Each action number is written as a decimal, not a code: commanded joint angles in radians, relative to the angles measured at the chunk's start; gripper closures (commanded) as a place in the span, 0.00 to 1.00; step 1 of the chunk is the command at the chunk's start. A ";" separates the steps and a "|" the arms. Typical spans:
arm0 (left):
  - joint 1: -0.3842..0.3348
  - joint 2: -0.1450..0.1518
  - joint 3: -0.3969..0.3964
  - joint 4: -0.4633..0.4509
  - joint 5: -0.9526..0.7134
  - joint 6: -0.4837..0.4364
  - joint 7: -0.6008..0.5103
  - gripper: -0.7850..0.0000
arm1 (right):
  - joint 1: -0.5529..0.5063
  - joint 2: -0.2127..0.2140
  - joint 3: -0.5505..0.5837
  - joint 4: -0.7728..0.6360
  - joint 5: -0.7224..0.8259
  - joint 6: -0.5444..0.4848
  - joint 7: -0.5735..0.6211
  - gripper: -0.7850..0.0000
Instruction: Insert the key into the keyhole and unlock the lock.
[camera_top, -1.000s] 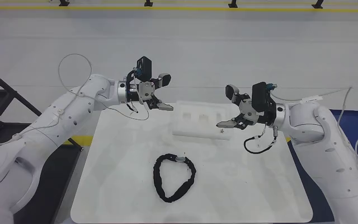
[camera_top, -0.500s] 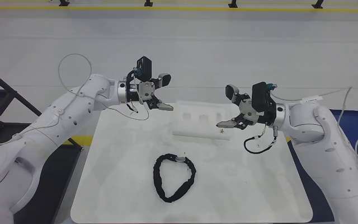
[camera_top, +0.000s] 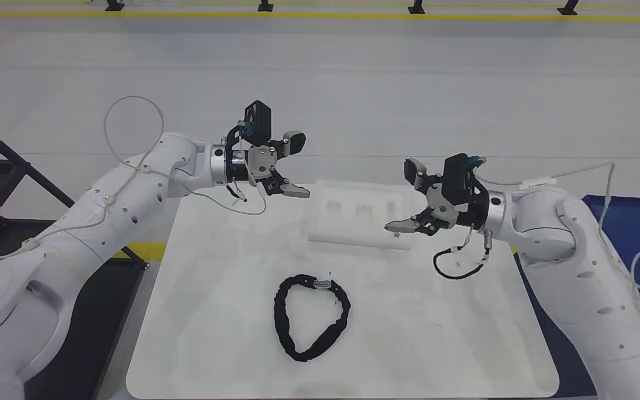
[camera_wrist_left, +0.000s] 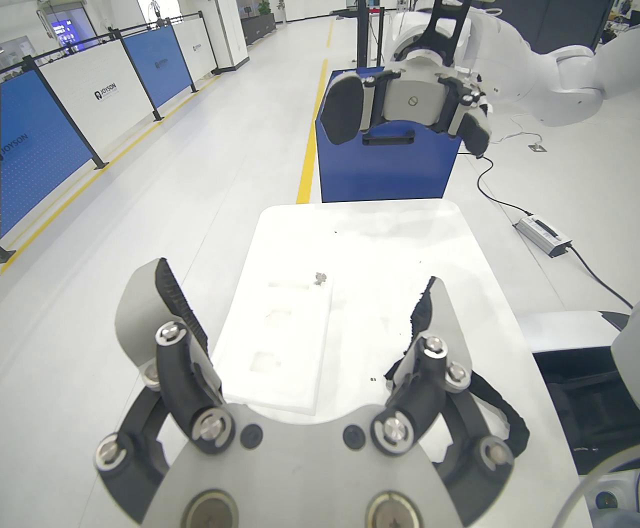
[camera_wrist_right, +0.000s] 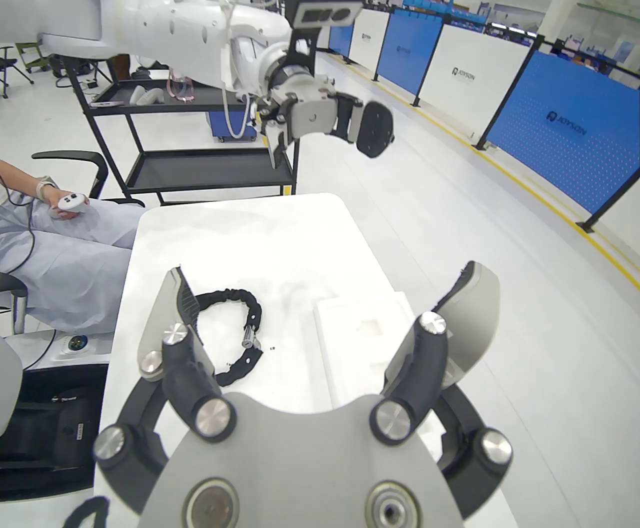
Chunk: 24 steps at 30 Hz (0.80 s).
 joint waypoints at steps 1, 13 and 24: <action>0.000 0.000 0.000 0.000 0.000 0.000 0.000 0.00 | -0.008 0.000 -0.002 0.013 -0.022 0.029 0.005 0.00; 0.000 0.000 0.000 0.000 0.000 0.000 0.000 0.00 | -0.013 -0.026 -0.094 0.156 -0.124 0.423 0.128 0.00; 0.000 0.000 0.000 0.000 0.000 0.000 0.000 0.00 | 0.042 -0.078 -0.199 0.291 0.031 0.684 0.232 0.00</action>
